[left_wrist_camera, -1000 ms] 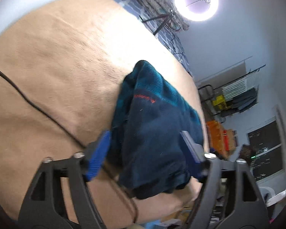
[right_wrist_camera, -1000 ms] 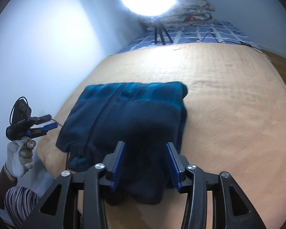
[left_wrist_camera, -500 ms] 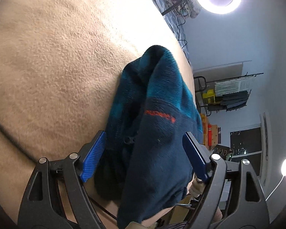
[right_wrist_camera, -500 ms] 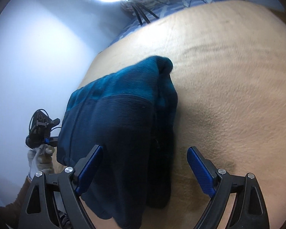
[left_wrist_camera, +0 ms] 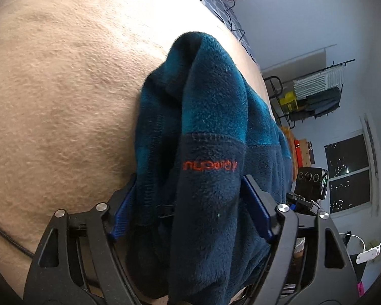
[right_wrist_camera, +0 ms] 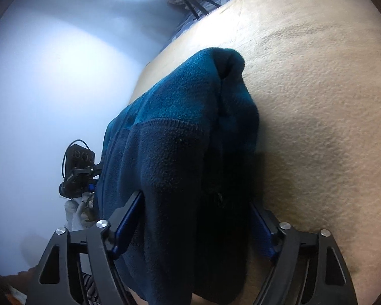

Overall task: Fold large clothes
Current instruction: 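Close both tools on the folded jacket edge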

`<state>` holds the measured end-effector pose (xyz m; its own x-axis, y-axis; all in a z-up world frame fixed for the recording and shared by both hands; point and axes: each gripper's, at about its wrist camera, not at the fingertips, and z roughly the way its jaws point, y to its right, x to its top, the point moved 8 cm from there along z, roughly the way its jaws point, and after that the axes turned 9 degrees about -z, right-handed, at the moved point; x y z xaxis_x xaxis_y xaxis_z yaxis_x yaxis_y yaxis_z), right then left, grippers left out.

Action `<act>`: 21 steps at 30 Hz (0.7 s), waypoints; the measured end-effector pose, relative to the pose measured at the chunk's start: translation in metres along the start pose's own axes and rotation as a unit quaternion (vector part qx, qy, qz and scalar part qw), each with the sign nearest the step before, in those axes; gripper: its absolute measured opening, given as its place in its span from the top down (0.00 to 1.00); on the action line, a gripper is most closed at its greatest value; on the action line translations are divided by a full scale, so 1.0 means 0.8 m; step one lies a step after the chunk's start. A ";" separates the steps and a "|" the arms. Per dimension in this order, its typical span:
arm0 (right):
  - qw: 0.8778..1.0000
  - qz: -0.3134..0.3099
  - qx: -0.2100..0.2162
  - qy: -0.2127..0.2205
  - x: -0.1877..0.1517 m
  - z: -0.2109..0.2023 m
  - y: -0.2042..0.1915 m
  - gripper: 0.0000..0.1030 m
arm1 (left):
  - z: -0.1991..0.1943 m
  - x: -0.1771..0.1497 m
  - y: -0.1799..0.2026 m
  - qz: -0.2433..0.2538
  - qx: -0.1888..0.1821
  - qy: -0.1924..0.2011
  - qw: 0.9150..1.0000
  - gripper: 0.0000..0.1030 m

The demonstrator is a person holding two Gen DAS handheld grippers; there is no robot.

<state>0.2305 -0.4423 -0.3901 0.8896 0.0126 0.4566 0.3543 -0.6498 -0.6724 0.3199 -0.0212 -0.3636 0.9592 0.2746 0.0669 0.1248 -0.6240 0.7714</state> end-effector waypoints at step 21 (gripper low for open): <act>0.995 -0.049 -0.082 0.012 0.015 0.004 -0.054 0.66 | -0.015 -0.023 0.064 0.045 0.070 0.058 0.995 0.61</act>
<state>0.2268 -0.4115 -0.3574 0.8456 0.0656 0.5298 0.3851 -0.7623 -0.5202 0.3057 -0.0489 -0.3178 0.9333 0.2908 0.2108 0.0814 -0.7428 0.6645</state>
